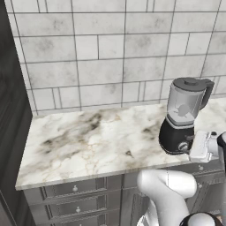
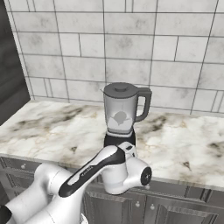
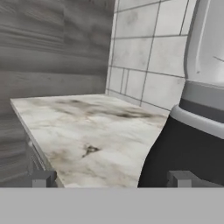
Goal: Open the blender lid, put the kiwi in the blender, close the lid, and start the blender.
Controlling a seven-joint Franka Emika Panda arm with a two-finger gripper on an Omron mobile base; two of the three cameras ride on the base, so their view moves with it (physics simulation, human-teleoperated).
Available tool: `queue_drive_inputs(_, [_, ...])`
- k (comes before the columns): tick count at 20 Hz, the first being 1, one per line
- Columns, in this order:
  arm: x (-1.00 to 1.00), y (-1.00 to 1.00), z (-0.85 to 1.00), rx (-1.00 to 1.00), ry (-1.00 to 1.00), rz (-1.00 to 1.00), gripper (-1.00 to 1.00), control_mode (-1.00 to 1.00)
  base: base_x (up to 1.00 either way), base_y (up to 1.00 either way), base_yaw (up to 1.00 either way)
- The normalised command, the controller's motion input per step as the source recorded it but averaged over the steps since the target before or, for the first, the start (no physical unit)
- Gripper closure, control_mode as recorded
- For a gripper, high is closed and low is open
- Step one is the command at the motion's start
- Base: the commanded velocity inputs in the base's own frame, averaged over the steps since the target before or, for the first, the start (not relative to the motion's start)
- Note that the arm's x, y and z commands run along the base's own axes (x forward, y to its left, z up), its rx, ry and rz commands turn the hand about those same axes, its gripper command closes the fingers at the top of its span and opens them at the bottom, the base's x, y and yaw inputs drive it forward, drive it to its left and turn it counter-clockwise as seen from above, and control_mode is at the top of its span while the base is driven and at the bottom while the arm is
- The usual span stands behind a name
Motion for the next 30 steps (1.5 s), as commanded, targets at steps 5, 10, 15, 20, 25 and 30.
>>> queue_drive_inputs(5, [0.18, 0.0, -0.16, 0.0, 0.0, -0.06, -1.0, -1.0, 0.0, 0.0, 0.0])
queue_drive_inputs(10, [0.14, 0.0, -0.08, 0.0, 0.0, -0.03, -1.0, -1.0, 0.0, 0.0, 0.0])
queue_drive_inputs(15, [0.14, 0.0, -0.09, 0.0, 0.0, -0.01, -1.0, -1.0, 0.0, 0.0, 0.0])
queue_drive_inputs(20, [0.03, -0.15, -0.07, 0.0, 0.0, 0.0, -1.0, -1.0, 0.0, 0.0, 0.0])
queue_drive_inputs(25, [0.06, -0.12, -0.01, 0.0, 0.0, 0.0, -1.0, -1.0, 0.0, 0.0, 0.0])
queue_drive_inputs(30, [0.29, 0.0, -0.03, 0.0, 0.0, 0.0, -1.0, -1.0, 0.0, 0.0, 0.0])
